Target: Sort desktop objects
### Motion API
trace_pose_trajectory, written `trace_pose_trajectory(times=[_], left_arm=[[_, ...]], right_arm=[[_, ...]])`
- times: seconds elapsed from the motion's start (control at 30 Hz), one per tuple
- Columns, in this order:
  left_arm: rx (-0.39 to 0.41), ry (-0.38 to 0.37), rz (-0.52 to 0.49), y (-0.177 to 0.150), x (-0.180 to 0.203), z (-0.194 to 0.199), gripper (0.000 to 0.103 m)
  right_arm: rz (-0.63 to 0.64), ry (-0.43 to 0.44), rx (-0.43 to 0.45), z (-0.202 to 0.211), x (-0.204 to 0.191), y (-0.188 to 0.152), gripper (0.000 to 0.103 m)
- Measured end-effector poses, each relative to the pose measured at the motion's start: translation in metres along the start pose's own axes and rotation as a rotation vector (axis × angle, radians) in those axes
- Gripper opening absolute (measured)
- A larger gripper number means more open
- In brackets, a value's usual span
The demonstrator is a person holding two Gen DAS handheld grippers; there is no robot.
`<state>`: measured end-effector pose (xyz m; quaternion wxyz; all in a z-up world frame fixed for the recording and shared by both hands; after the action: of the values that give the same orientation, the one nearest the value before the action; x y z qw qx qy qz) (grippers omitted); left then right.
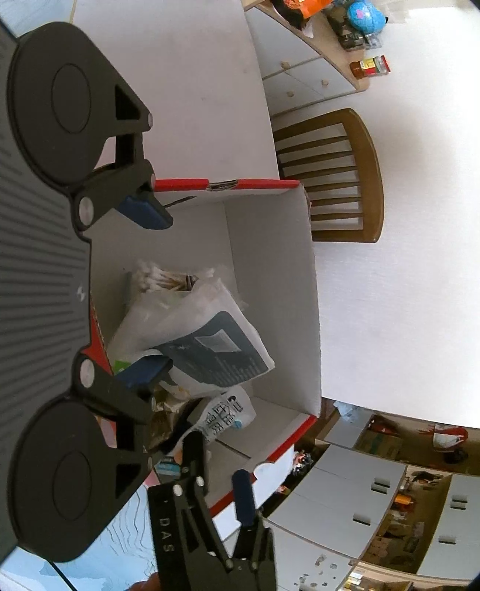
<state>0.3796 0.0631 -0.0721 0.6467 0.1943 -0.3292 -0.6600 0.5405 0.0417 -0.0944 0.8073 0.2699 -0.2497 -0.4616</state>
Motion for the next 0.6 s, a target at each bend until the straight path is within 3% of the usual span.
trace_pose_trajectory(times=[0.47, 0.6], left_arm=[[0.023, 0.003, 0.028, -0.006, 0.002, 0.023, 0.075], [0.035, 0.001, 0.022, -0.008, 0.004, 0.028, 0.086]], right_arm=[[-0.008, 0.028, 0.029, 0.03, -0.012, -0.007, 0.074], [0.003, 0.041, 0.038, 0.038, -0.018, -0.008, 0.075]])
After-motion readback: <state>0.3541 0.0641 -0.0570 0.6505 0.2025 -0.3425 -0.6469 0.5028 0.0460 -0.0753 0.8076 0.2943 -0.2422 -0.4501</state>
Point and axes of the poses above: each gripper's, at about its wrist camera, not at the fingertips, and z roughly against the way its jaws point, x to its right, y to its top, the point moved 2 cm from there along -z, roughly the way its jaws point, and after that the axes turned 9 degrees about z, right-handed, at the moved point
